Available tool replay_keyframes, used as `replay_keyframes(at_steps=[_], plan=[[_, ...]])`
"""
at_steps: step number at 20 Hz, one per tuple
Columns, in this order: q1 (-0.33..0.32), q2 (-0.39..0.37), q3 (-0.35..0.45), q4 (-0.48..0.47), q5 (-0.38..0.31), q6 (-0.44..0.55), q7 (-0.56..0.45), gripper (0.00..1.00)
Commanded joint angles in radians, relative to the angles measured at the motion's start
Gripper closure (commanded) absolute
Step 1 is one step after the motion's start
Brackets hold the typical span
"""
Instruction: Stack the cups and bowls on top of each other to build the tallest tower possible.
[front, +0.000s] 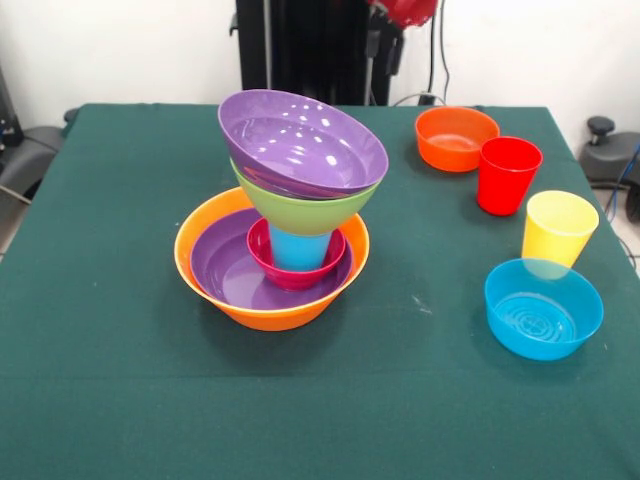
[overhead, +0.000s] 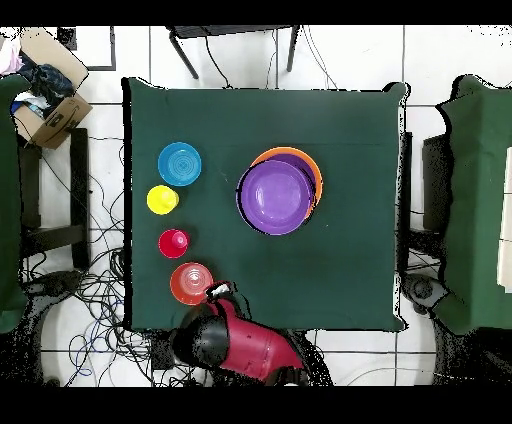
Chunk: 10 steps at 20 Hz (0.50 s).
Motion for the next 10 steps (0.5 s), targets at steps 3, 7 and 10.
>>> replay_keyframes(at_steps=[3, 7, 10], plan=[[-0.124, 0.319, 0.250, 0.090, 0.041, -0.314, 0.368, 0.00], [-0.114, 0.345, 0.271, 0.076, 0.062, -0.337, 0.401, 0.00], [-0.135, 0.352, 0.290, 0.069, 0.051, -0.332, 0.400, 0.00]])
